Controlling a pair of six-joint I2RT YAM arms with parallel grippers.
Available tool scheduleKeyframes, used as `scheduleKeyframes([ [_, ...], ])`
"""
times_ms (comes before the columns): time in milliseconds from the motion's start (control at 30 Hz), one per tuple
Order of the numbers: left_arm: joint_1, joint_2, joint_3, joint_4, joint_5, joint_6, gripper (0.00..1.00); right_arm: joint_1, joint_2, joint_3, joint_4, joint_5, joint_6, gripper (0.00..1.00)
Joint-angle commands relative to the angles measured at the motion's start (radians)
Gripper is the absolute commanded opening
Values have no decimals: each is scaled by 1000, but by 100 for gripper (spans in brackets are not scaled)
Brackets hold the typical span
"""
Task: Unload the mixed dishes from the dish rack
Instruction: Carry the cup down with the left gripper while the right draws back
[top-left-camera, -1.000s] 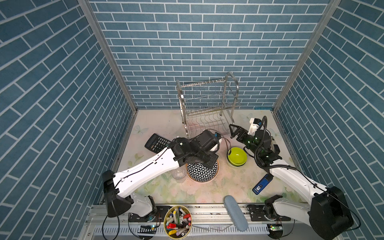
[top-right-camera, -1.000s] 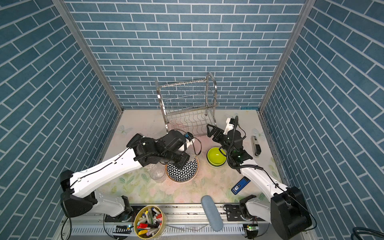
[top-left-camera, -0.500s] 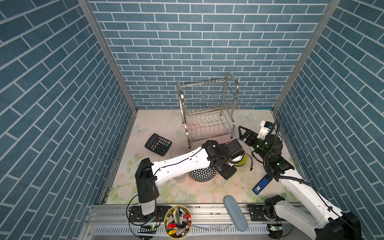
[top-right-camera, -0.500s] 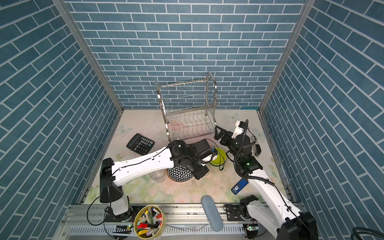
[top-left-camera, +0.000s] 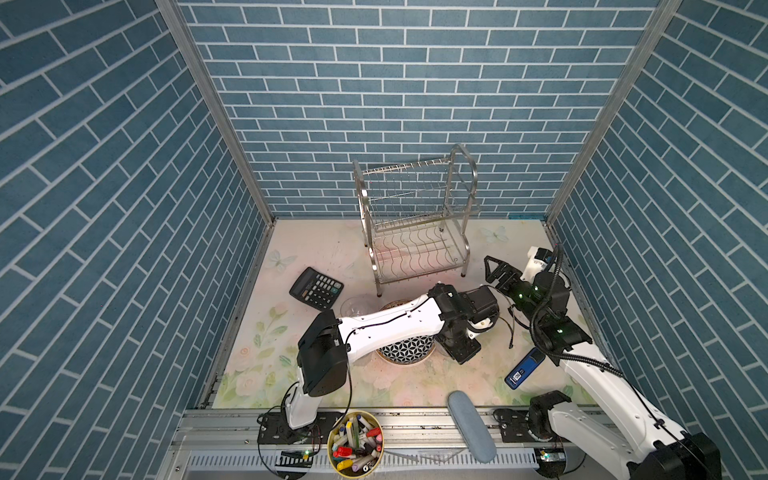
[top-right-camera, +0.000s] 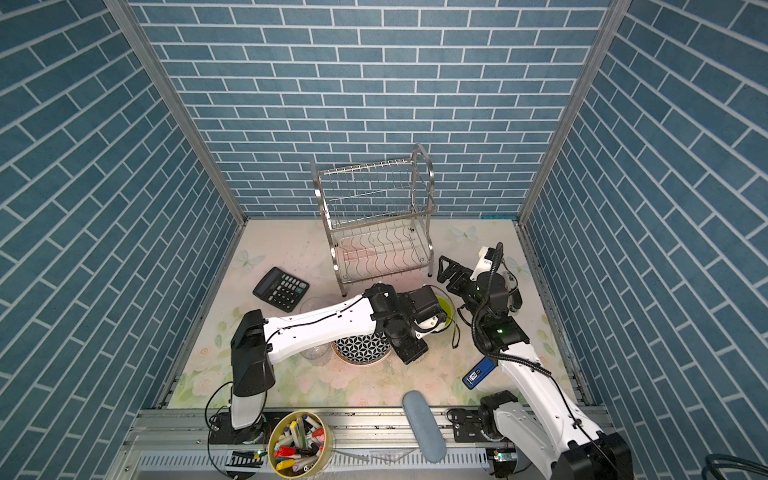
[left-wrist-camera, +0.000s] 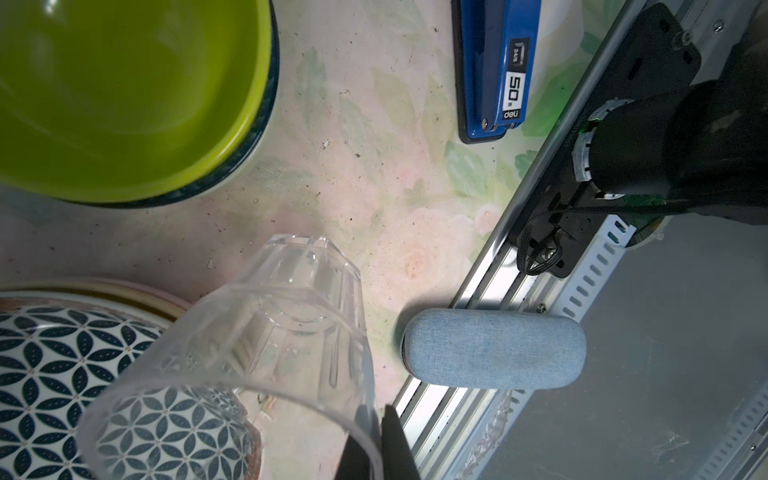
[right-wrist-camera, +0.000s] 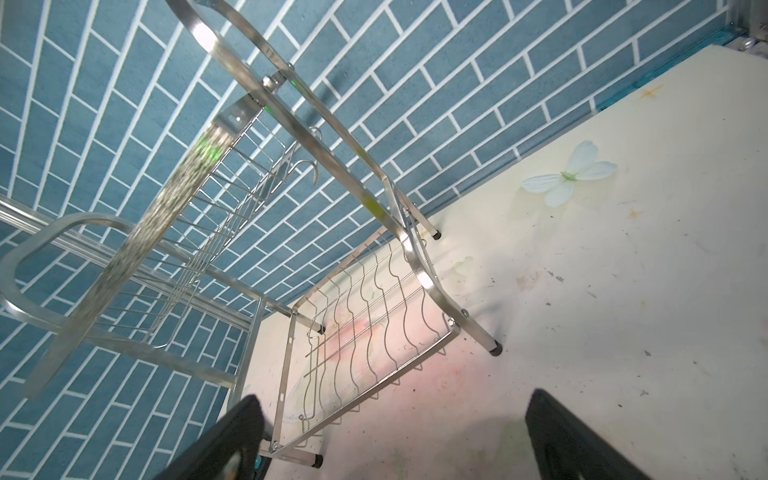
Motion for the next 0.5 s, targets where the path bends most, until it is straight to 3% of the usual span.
scheduleKeyframes([
  [0,-5,26,27,-44,-6,34,0,-24,-22,-20,-18,0,-8,99],
  [467,-5,114,61,-70,-12,62,0,-95,-11,-25,-20,-62,22,99],
])
